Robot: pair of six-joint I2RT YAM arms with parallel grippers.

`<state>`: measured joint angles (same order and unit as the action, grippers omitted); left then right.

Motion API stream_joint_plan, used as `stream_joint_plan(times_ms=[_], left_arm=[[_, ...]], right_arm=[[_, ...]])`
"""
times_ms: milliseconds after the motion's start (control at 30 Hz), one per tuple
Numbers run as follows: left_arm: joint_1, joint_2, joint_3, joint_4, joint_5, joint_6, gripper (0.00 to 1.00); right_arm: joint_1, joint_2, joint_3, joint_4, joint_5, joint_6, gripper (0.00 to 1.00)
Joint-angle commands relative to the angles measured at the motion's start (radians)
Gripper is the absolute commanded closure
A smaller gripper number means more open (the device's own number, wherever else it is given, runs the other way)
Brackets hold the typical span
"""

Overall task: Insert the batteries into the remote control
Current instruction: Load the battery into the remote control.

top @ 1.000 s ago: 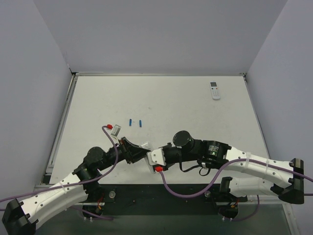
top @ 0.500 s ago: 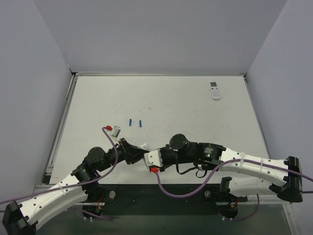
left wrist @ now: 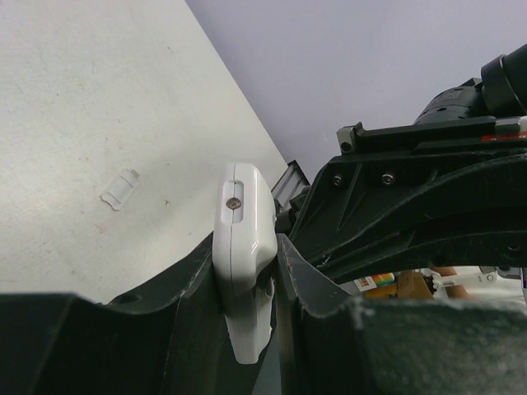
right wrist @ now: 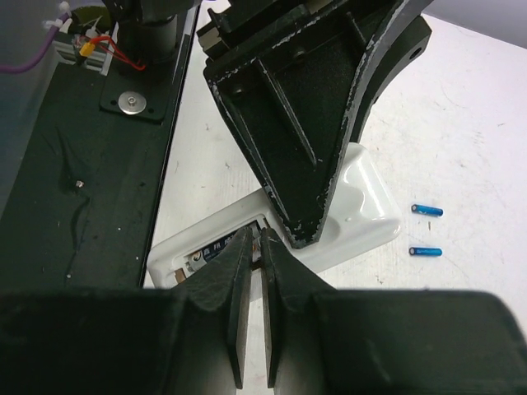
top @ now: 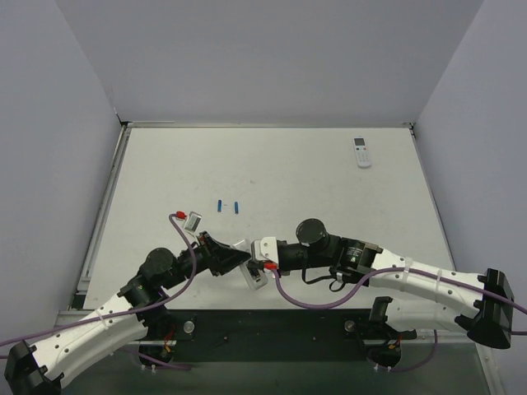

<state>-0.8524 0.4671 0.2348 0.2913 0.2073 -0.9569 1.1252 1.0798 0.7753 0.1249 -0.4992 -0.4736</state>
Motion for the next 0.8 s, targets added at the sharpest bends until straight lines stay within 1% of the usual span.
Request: stream_joint_plan(times_ms=[0, 67, 100, 167, 233, 333, 567, 667, 767], left_arm=[[0.000, -0.065, 0.100, 0.387, 0.023, -0.062, 1.00], [0.000, -0.070, 0.100, 0.391, 0.024, -0.062, 1.00], [0.001, -0.068, 0.100, 0.391, 0.026, -0.062, 1.00], [0.001, -0.073, 0.101, 0.391, 0.027, -0.063, 1.00], [0.001, -0.076, 0.101, 0.393, 0.027, -0.065, 1.00], [0.001, -0.082, 0.104, 0.390, 0.024, -0.063, 1.00], [0.001, -0.087, 0.107, 0.402, 0.029, -0.059, 1.00], [0.001, -0.091, 0.104, 0.394, 0.023, -0.052, 1.00], [0.000, -0.087, 0.092, 0.402, 0.020, -0.054, 1.00]], right_arm=[[-0.008, 0.074, -0.087, -0.150, 0.043, 0.056, 0.92], [-0.007, 0.071, -0.111, -0.133, 0.076, 0.050, 0.90], [-0.002, 0.068, -0.120, -0.096, 0.091, 0.047, 0.89], [0.001, 0.057, -0.154, -0.067, 0.154, 0.035, 0.88], [0.019, 0.052, -0.172, -0.036, 0.242, 0.020, 0.88], [0.030, 0.066, -0.182, -0.027, 0.315, 0.012, 0.88], [0.048, 0.075, -0.226, 0.030, 0.392, 0.009, 0.86], [0.048, 0.065, -0.232, 0.048, 0.393, 0.013, 0.84], [0.048, 0.054, -0.228, 0.053, 0.364, 0.029, 0.79]])
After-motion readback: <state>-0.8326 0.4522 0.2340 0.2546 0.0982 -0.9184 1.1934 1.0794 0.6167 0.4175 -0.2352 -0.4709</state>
